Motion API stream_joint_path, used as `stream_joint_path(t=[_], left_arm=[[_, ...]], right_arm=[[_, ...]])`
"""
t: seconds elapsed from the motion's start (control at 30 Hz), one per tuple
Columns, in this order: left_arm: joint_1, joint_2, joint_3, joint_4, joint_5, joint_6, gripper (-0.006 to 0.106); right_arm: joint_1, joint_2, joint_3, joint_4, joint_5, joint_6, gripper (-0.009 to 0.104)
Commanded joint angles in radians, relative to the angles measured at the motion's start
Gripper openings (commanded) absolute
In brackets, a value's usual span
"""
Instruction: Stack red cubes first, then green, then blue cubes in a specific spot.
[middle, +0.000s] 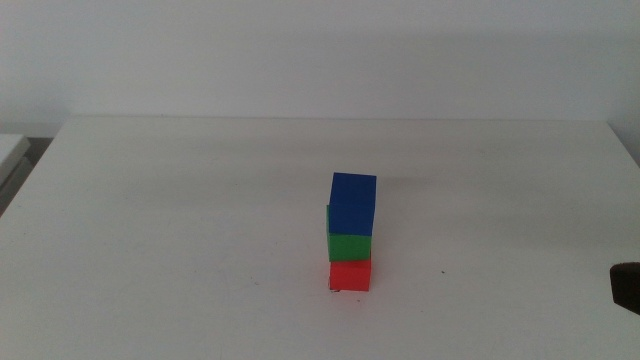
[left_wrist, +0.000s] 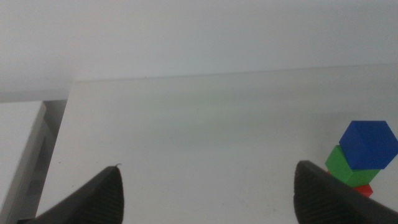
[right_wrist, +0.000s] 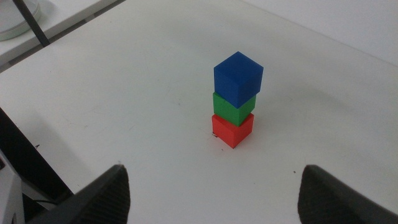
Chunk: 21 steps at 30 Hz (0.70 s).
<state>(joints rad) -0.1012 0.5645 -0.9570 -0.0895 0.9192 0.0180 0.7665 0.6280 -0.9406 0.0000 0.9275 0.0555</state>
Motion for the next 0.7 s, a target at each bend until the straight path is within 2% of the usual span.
stream_joint_path(t=[0.0,0.33,0.4,0.47,0.53,0.67], left_arm=[[0.000,-0.007,0.004,-0.012,-0.020,0.000,0.094],[0.000,-0.007,0.004,0.010,-0.020,0.002,0.094],[0.000,-0.007,0.004,0.020,-0.020,0.002,0.094],[0.000,-0.009,0.014,0.030,-0.020,0.002,0.094],[0.000,-0.014,0.047,-0.007,-0.044,0.002,0.094],[0.000,-0.069,0.207,0.006,-0.292,0.002,0.094]], right_arm=[[-0.009,-0.004,0.003,-0.006,-0.007,-0.002,0.082],[-0.009,-0.004,0.030,0.000,-0.012,-0.002,0.082],[-0.009,-0.004,0.063,-0.015,-0.041,-0.002,0.082],[-0.009,-0.004,0.130,-0.032,-0.151,-0.002,0.082],[-0.009,-0.004,0.224,-0.041,-0.341,-0.002,0.082],[-0.011,-0.004,0.413,-0.046,-0.697,-0.002,0.082]])
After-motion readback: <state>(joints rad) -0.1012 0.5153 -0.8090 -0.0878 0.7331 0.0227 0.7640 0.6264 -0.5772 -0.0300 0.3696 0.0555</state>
